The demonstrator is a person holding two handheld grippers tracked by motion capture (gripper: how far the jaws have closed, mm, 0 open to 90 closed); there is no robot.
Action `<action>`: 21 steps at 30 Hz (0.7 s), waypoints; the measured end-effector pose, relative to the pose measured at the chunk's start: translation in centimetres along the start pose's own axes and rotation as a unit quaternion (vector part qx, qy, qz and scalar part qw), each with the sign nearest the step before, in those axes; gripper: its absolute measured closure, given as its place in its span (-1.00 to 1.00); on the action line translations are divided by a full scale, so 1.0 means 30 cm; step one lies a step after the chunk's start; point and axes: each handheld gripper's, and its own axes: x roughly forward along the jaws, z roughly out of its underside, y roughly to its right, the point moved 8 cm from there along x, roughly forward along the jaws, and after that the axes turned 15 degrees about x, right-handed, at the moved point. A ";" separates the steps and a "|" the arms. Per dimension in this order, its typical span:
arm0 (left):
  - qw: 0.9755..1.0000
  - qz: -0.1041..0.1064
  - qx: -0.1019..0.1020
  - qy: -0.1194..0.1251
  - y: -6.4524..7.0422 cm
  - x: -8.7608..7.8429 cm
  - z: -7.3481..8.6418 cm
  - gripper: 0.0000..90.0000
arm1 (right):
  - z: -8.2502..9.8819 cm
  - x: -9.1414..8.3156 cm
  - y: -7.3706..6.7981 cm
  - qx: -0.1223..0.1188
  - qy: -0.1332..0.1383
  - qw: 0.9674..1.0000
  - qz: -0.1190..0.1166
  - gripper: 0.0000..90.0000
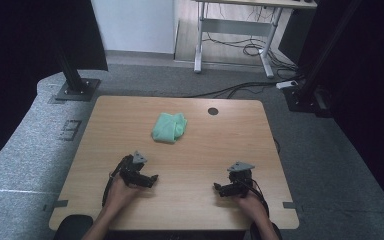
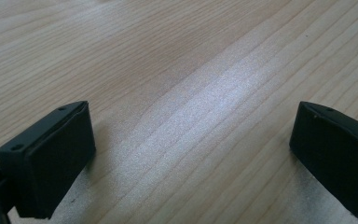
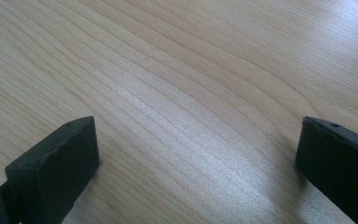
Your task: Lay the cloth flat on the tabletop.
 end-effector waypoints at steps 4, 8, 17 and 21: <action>1.000 -0.005 -0.007 0.002 -0.003 -0.002 0.000 -0.96 | 0.000 0.000 0.000 0.000 0.000 1.000 0.000 -1.00; 1.000 -0.006 -0.009 0.002 -0.005 -0.001 -0.001 -0.96 | 0.000 0.000 0.000 0.000 0.000 1.000 0.001 -1.00; 1.000 -0.006 -0.008 0.002 -0.005 0.000 -0.001 -0.96 | 0.000 0.000 0.000 0.000 0.000 1.000 0.000 -1.00; 1.000 -0.006 -0.009 0.001 -0.005 0.001 -0.002 -0.96 | 0.000 0.000 0.000 0.000 0.000 1.000 0.000 -1.00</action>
